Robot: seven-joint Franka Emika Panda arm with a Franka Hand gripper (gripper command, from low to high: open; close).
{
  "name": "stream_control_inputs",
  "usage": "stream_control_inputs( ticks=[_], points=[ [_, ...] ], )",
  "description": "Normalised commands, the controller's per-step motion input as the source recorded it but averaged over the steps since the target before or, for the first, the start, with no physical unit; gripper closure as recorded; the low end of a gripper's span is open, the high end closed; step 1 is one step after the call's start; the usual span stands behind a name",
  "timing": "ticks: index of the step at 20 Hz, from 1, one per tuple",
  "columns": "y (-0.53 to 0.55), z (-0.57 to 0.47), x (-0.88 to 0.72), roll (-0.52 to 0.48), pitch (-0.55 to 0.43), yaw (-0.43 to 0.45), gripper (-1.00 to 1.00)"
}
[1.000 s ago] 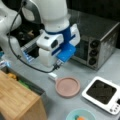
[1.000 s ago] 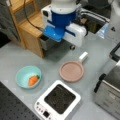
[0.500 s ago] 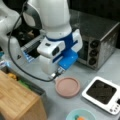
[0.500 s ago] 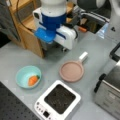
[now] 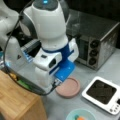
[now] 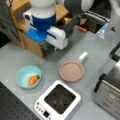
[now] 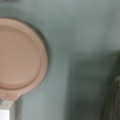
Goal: Pick up the pan. Place the pan on the table. Pick up the bowl. Place the bowl on the stove.
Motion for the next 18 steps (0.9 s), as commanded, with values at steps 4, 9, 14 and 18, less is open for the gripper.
stream_control_inputs(
  ticks=[4,9,14,18],
  points=[
    [-0.28,0.04,0.35,0.112,0.117,0.069,-1.00],
    [-0.35,0.04,0.37,0.111,0.132,0.076,-1.00],
    [-0.35,0.05,0.44,0.092,0.154,0.032,-1.00],
    [-0.26,0.04,0.44,0.104,0.151,0.008,-1.00]
  ],
)
